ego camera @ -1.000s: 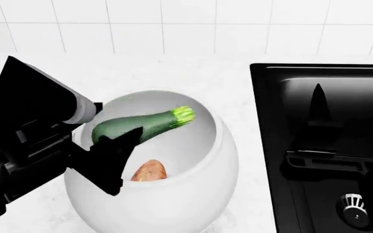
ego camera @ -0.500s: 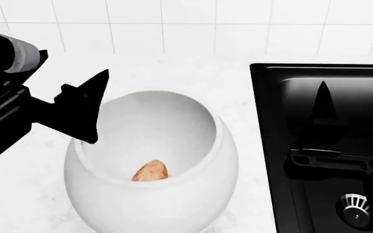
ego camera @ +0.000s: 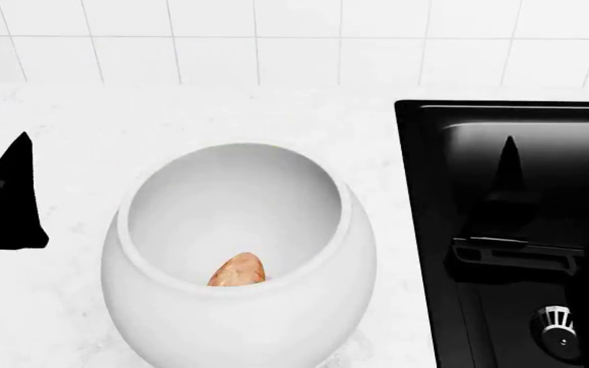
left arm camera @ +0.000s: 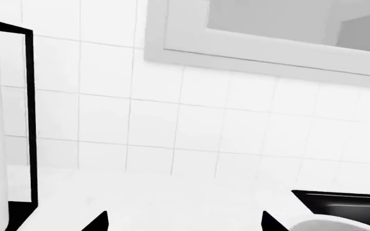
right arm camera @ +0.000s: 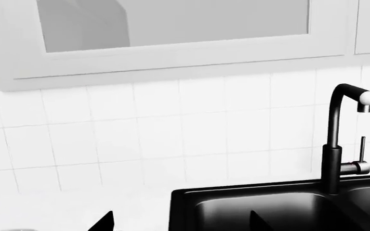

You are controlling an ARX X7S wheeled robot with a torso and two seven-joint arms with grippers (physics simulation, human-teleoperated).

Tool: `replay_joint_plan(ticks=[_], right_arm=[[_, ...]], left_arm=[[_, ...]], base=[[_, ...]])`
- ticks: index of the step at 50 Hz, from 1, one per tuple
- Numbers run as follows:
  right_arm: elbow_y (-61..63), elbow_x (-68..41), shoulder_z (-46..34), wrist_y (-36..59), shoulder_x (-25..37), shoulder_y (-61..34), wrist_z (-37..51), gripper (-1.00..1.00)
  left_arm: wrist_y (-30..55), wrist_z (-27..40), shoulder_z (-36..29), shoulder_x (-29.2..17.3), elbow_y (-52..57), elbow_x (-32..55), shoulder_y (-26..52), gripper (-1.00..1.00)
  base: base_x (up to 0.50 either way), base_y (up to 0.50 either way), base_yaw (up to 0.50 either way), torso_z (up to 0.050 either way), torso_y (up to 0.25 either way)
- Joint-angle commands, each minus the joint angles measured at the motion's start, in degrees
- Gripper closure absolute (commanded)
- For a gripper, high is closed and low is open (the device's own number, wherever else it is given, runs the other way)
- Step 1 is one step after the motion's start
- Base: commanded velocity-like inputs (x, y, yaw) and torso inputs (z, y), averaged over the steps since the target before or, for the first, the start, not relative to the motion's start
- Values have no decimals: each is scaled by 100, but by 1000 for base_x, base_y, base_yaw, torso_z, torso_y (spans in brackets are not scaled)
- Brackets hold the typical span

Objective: There is a mixed pile of frozen fruits and vegetables on the counter. Locate all the frozen vegetables and place the items in a bowl on the counter. Take all the frozen fruits and defrost them in a running sink.

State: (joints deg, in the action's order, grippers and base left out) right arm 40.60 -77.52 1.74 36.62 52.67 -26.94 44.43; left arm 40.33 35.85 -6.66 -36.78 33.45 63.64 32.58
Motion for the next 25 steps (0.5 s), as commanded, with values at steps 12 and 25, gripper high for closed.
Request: replay_joint_plan(ticks=[12,25], right_arm=[[-362,604,-189,-244,-326,268,-397,-100],[-384,489,-318,-11,-259,144,-156,-100]], left_arm=[[-115,-45,120,-212,230,60,-441,-100],[-67,-8,75,-235,271,80,-400,-100]], base=[[0,0,0,0,0],[-184,0,0,0,0]])
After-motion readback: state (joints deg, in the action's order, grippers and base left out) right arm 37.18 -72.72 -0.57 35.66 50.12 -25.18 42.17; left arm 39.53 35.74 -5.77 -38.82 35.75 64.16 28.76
